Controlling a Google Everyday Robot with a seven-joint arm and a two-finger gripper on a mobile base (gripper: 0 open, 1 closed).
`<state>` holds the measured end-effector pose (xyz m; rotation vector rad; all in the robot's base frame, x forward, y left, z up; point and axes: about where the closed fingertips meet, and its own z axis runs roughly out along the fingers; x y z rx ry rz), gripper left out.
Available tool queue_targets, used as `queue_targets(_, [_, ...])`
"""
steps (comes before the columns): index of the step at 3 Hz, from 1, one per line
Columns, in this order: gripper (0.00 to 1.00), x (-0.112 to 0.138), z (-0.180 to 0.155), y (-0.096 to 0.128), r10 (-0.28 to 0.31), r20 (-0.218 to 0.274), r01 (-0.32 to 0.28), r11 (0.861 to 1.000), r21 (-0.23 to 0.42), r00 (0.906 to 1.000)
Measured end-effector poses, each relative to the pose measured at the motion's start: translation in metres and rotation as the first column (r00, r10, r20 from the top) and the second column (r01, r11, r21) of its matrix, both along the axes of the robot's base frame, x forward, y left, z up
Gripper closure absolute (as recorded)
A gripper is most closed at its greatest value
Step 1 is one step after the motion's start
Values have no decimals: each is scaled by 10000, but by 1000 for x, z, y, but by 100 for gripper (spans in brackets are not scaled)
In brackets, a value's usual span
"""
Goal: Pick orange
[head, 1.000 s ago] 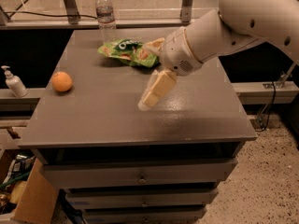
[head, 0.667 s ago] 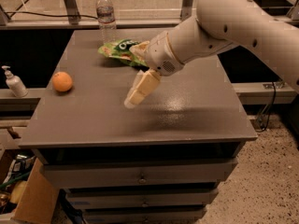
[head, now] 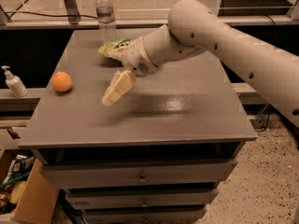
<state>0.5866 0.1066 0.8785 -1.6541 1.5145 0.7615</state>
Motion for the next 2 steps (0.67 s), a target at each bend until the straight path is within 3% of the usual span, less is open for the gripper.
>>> queue_targets(2, [0,24,-4,49,154,-324,-117,9938,1105,9994])
